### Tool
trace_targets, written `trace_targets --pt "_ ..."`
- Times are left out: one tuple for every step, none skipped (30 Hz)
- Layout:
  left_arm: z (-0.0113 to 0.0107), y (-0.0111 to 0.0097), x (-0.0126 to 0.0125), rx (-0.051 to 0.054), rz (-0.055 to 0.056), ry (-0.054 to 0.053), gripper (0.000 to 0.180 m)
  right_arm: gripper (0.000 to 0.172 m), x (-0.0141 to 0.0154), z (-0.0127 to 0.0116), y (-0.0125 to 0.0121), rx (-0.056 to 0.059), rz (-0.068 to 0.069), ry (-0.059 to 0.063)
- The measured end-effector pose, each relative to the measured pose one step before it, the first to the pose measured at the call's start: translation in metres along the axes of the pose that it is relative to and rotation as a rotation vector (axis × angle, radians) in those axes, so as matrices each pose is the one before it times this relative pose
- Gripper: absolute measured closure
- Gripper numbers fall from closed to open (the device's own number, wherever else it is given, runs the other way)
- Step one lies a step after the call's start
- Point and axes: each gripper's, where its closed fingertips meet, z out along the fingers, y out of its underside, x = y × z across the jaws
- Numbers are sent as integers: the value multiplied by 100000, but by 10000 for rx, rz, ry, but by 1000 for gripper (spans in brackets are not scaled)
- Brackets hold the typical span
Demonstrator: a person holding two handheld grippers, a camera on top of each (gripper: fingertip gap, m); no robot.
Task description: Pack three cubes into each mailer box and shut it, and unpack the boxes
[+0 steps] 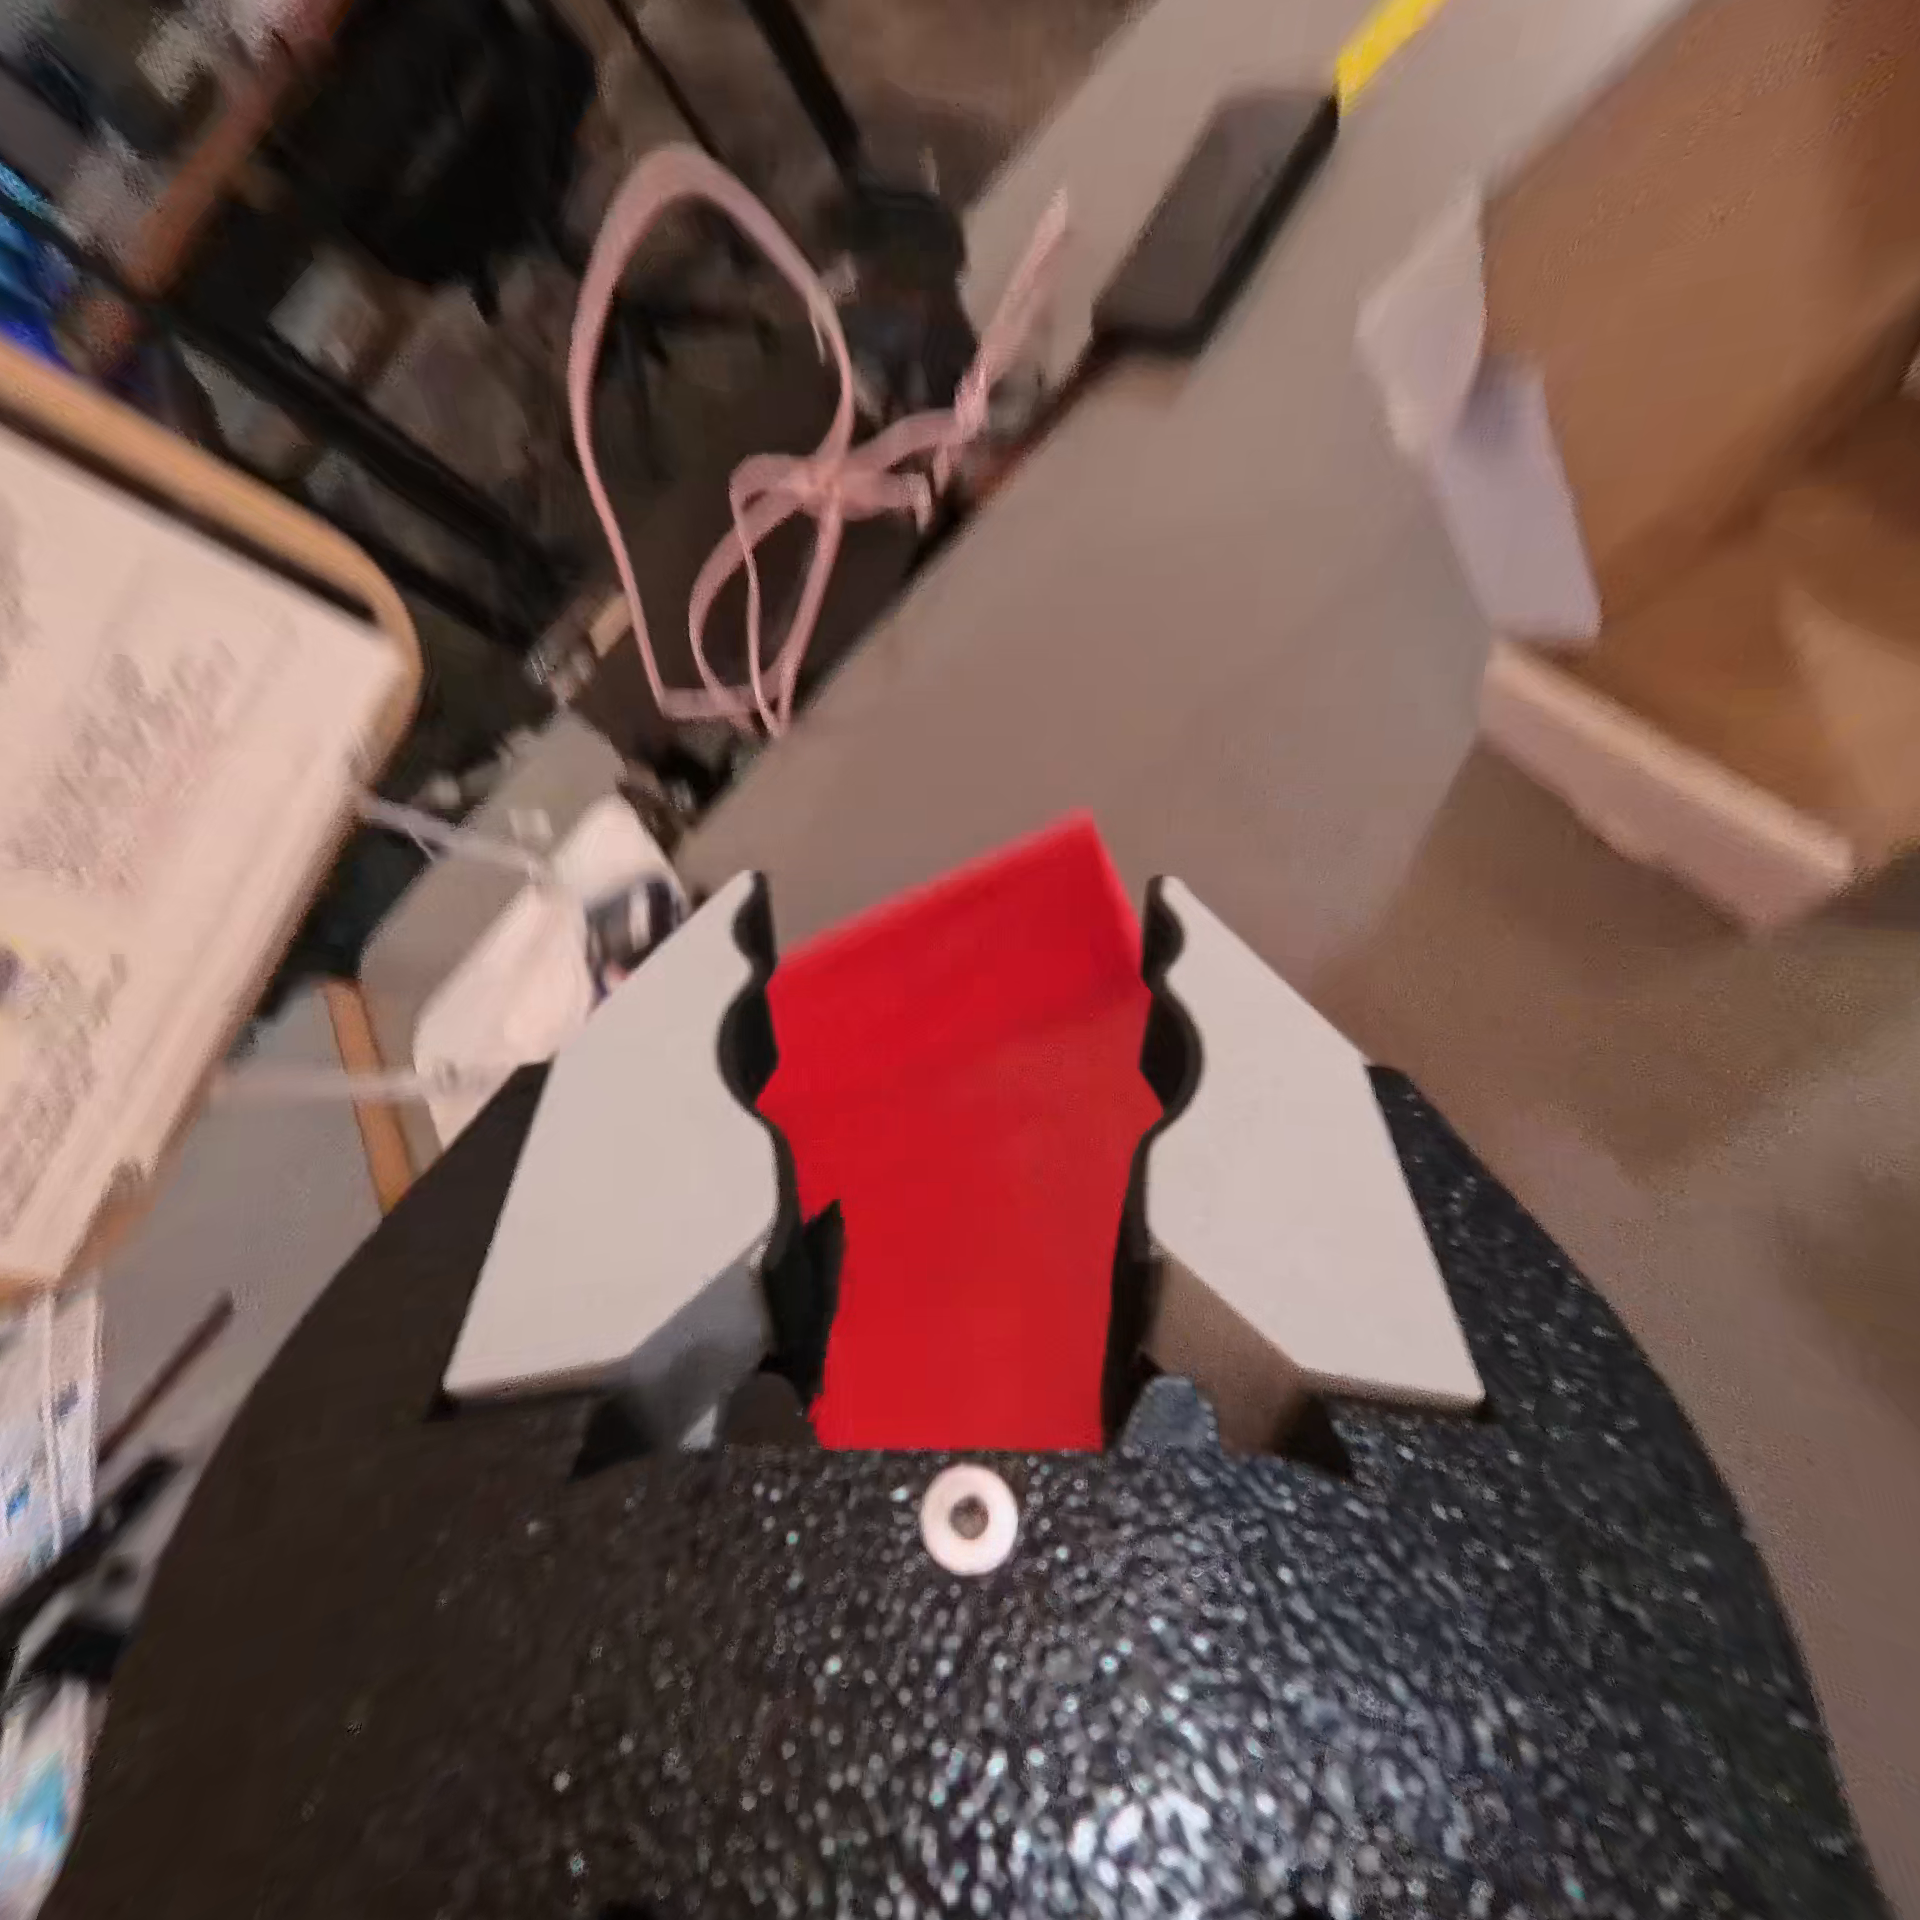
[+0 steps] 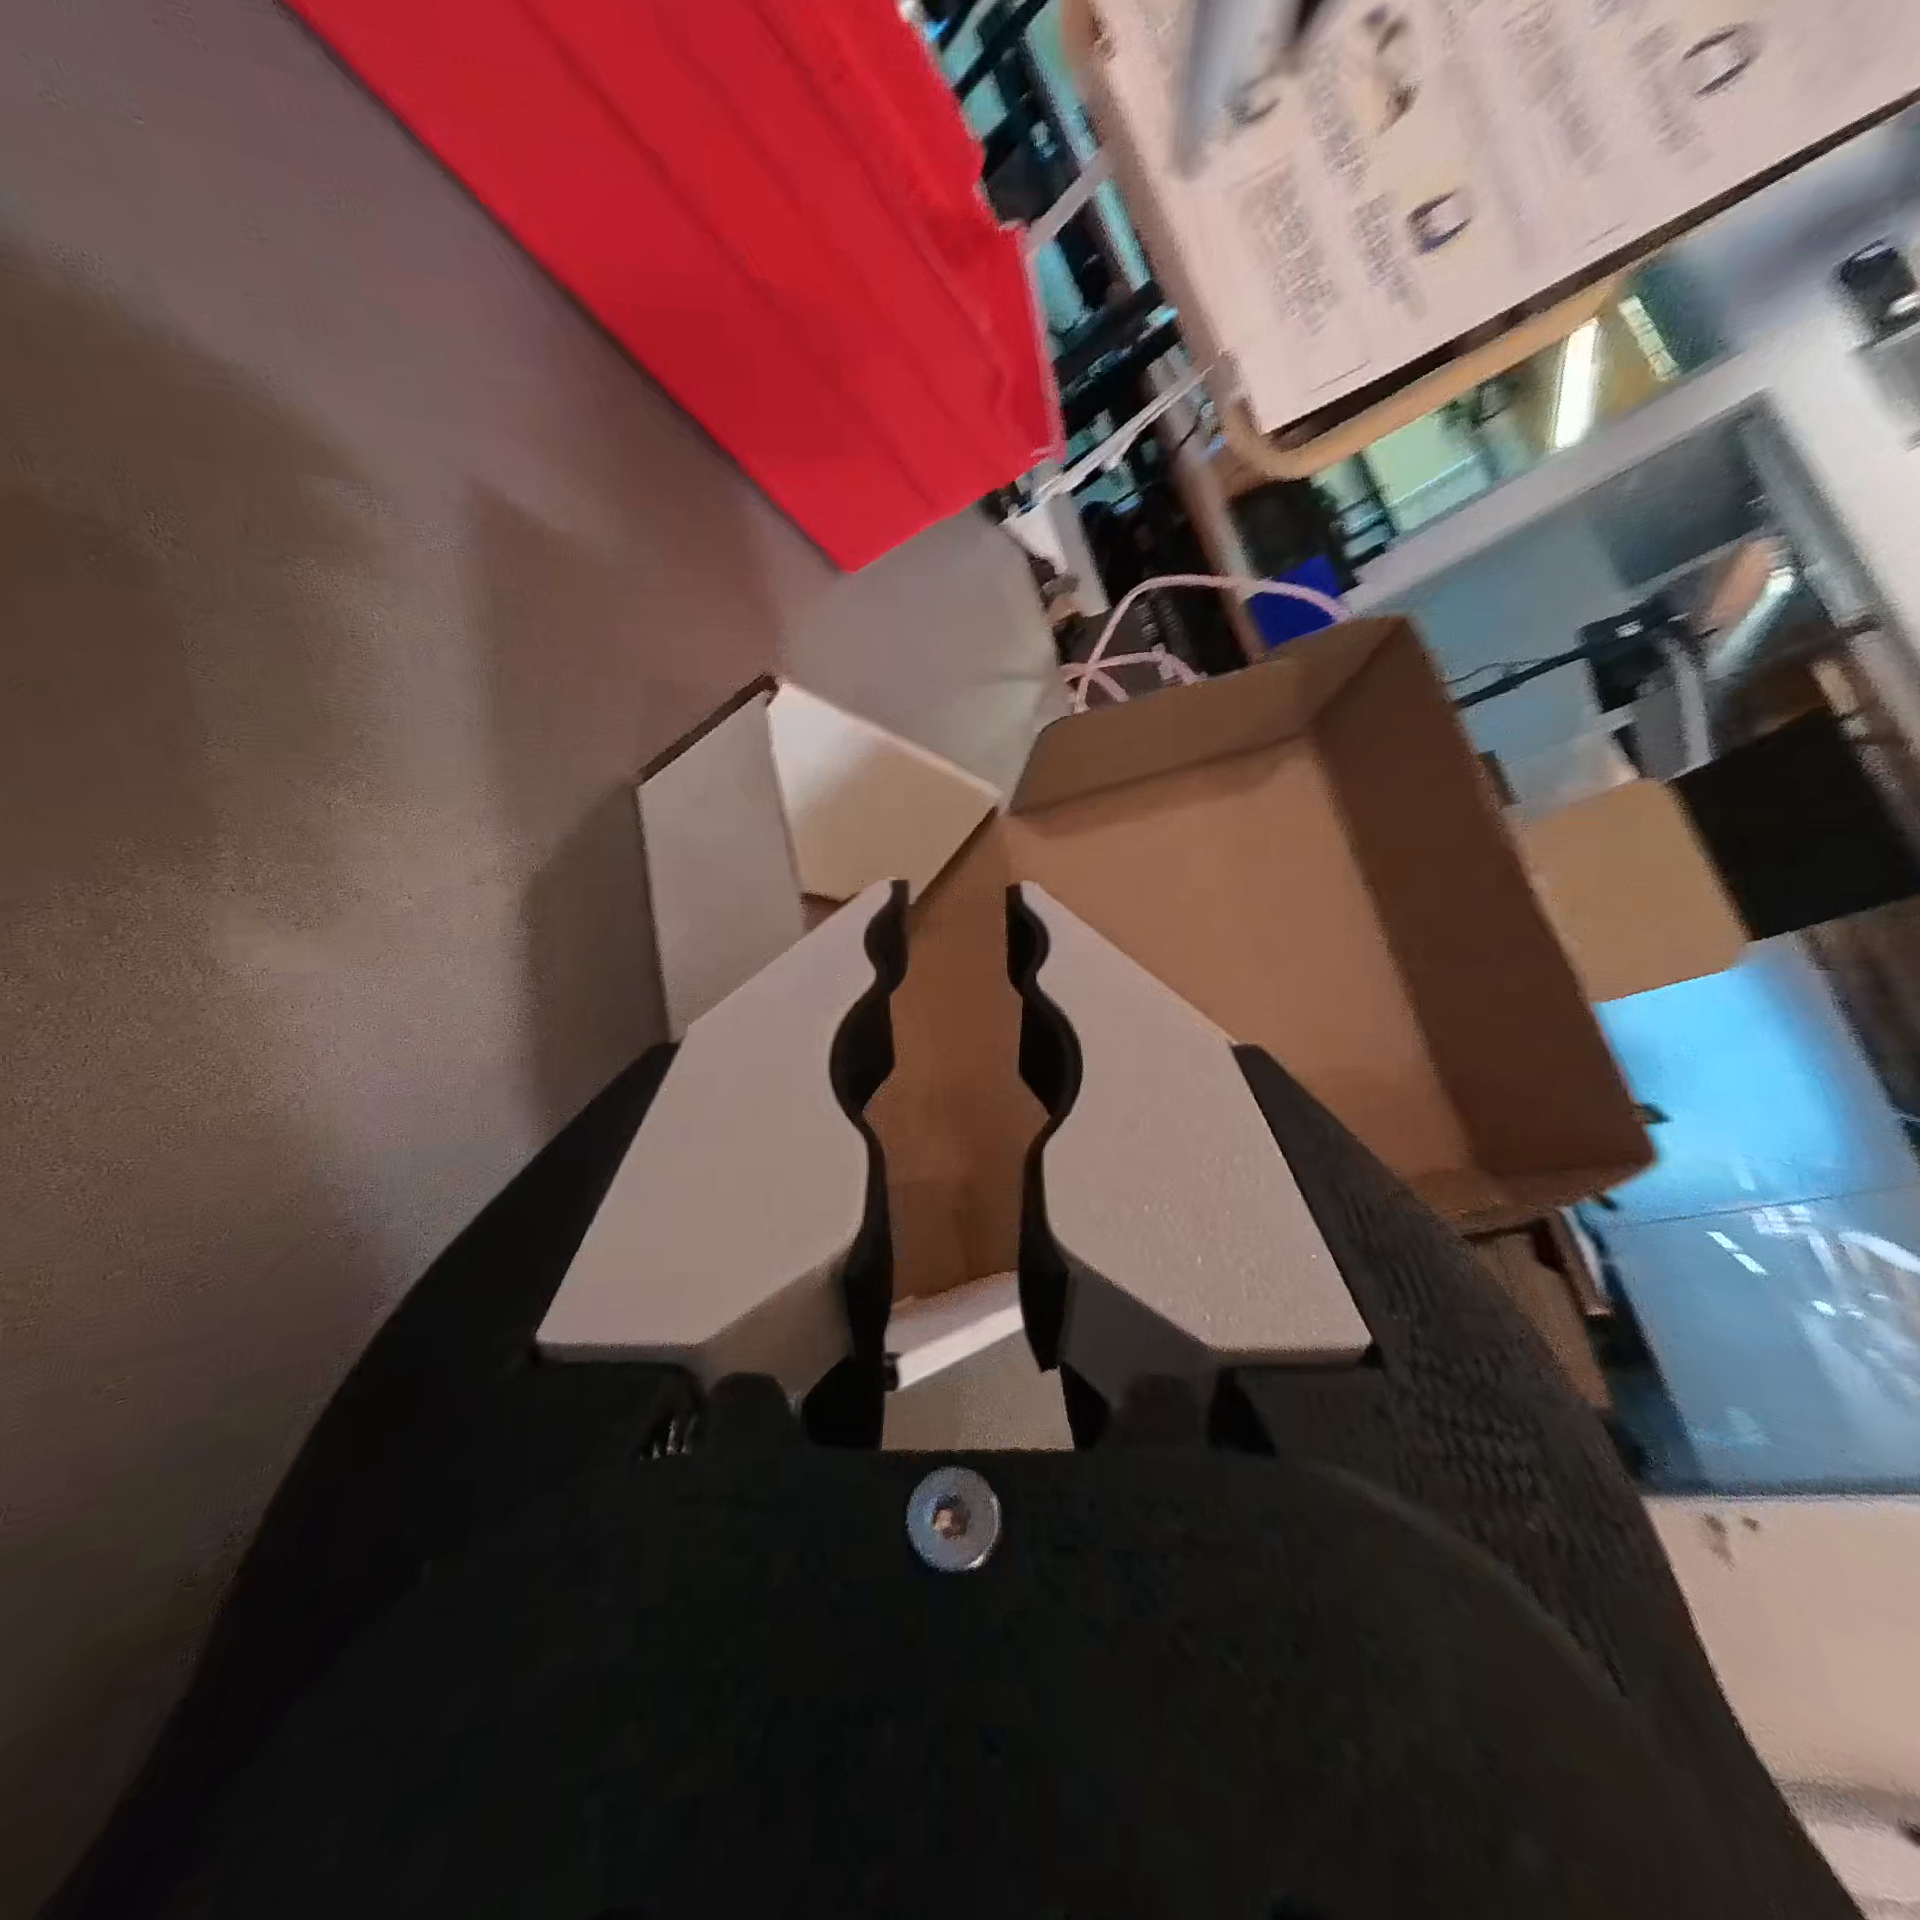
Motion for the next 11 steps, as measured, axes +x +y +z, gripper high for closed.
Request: trace_targets --pt "-974 2885 -31 -823 -86 265 120 156 468 -150 -350 139 -77 298" --pt "-729 3182 -215 -965 -131 29 130 158 361 -92 -267 105 -50 241" --pt "-514 3264 -264 -1004 -61 -116 139 159 231 -52 -154 63 -29 153" --pt "-323 3101 -41 -921 88 -68 149 160 77 2 -82 27 -17 62" --pt "-118 2677 247 -711 94 -31 159 161 31 14 -31 1 -21 33" --pt "28 2325 846 -610 97 239 168 162 37 44 -2 -27 -23 44" --pt "166 1934 1181 -506 73 352 178 164 9 46 18 -33 -26 23" --pt "248 1585 1311 -429 78 370 180 164 -48 47 -40 -5 -4 -21" --pt "294 1223 1246 -342 74 312 180 165 -68 48 -67 18 24 -39" --pt "305 861 1204 -249 98 284 180 165 -40 38 -85 25 27 -21" --pt "296 459 1096 -124 99 233 180 166 -26 26 -80 24 14 -8"
